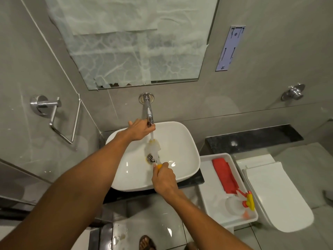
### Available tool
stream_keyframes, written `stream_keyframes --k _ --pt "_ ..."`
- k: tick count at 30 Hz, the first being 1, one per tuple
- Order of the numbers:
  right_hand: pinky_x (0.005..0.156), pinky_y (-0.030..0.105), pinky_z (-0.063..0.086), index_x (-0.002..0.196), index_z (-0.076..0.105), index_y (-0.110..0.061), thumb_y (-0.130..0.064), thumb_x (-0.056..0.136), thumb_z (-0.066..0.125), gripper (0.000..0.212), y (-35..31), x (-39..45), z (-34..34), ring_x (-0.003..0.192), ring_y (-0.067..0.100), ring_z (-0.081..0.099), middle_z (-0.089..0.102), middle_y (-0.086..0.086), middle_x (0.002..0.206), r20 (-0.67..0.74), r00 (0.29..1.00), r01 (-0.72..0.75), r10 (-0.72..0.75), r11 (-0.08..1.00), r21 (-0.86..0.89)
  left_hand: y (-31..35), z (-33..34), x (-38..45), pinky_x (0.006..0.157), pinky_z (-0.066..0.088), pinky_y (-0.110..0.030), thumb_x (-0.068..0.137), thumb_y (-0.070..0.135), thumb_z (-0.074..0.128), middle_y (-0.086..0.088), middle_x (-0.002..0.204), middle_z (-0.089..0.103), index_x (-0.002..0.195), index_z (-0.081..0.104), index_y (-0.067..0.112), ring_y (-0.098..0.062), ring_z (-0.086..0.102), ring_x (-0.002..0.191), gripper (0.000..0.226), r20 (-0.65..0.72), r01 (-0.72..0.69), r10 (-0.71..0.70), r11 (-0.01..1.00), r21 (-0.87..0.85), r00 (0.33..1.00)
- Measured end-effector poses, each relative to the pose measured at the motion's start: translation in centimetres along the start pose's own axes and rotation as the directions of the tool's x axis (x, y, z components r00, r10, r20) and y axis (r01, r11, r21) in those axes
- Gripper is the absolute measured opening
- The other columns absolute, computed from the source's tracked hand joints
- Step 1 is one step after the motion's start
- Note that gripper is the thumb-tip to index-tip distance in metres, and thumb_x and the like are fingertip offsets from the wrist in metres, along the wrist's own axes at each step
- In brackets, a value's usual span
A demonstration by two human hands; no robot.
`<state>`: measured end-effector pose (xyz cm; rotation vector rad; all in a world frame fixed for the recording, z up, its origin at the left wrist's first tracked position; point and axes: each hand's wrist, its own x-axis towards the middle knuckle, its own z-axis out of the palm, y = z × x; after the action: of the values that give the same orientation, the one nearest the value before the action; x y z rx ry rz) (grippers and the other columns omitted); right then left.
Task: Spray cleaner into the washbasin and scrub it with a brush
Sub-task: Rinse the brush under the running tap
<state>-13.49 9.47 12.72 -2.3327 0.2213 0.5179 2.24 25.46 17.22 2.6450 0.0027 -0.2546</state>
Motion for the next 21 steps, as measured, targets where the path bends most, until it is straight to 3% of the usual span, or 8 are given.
stream_keyframes --k 9,11,12,14,17,19,21 --pt "0.092 0.040 0.054 0.123 0.056 -0.004 -0.053 0.108 0.036 0.054 1.5 -0.2 -0.3 0.108 0.034 0.067 0.069 0.017 0.118 0.011 1.000 -0.018 0.016 0.994 0.112 -0.3 0.5 -0.2 0.084 0.024 -0.043 0.104 0.042 0.047 0.005 0.074 0.049 0.079 0.047 0.023 -0.027 0.050 0.085 0.032 -0.056 -0.031 0.030 0.999 -0.019 0.998" --pt "0.083 0.034 0.056 0.120 0.062 -0.005 -0.057 0.106 0.037 0.059 1.6 0.1 -0.7 0.098 0.028 0.068 0.070 0.012 0.112 0.041 0.998 -0.056 0.049 0.978 0.200 -0.2 0.7 -0.2 0.086 0.025 -0.044 0.104 0.042 0.047 0.003 0.076 0.051 0.078 0.046 0.022 -0.028 0.052 0.088 0.032 -0.067 -0.023 0.021 0.999 -0.022 0.998" --pt "0.071 0.028 0.056 0.115 0.064 -0.007 -0.058 0.106 0.037 0.058 1.7 0.2 -1.0 0.085 0.022 0.068 0.070 0.008 0.100 0.075 0.994 -0.097 0.079 0.956 0.275 -0.1 0.8 -0.2 0.086 0.025 -0.044 0.103 0.042 0.047 0.002 0.077 0.052 0.077 0.046 0.022 -0.029 0.053 0.089 0.033 -0.072 -0.019 0.017 1.000 -0.019 0.997" --pt "0.049 0.022 0.042 0.101 0.060 -0.010 -0.056 0.106 0.039 0.051 1.8 0.4 -1.5 0.054 0.013 0.049 0.053 -0.001 0.070 0.225 0.963 -0.248 0.151 0.826 0.507 0.0 0.9 -0.1 0.086 0.025 -0.044 0.104 0.043 0.046 0.002 0.077 0.053 0.075 0.044 0.024 -0.029 0.053 0.089 0.034 -0.080 -0.018 0.017 1.000 -0.009 0.997" --pt "0.041 0.020 0.027 0.086 0.046 -0.013 -0.050 0.107 0.043 0.042 1.9 0.9 -2.2 0.047 0.009 0.026 0.030 -0.003 0.060 0.419 0.895 -0.434 0.155 0.528 0.730 -0.1 1.1 -0.1 0.086 0.025 -0.044 0.104 0.043 0.045 0.001 0.078 0.053 0.075 0.043 0.026 -0.028 0.052 0.089 0.034 -0.091 -0.021 0.021 1.000 -0.003 0.996" --pt "0.038 0.019 0.026 0.081 0.043 -0.016 -0.047 0.107 0.045 0.040 1.9 1.2 -2.4 0.047 0.008 0.025 0.029 -0.003 0.059 0.450 0.883 -0.456 0.132 0.467 0.757 -0.2 1.2 -0.1 0.086 0.025 -0.044 0.104 0.044 0.045 0.001 0.078 0.053 0.075 0.043 0.027 -0.028 0.052 0.090 0.034 -0.093 -0.022 0.022 1.000 0.005 0.995" --pt "0.038 0.021 0.027 0.079 0.043 -0.017 -0.047 0.107 0.045 0.041 1.6 1.2 -2.1 0.047 0.009 0.028 0.031 -0.003 0.059 0.407 0.906 -0.407 0.120 0.515 0.754 -0.2 1.2 -0.1 0.085 0.025 -0.044 0.104 0.043 0.045 0.002 0.076 0.051 0.073 0.043 0.027 -0.029 0.052 0.089 0.035 -0.094 -0.024 0.025 1.000 0.012 0.995"
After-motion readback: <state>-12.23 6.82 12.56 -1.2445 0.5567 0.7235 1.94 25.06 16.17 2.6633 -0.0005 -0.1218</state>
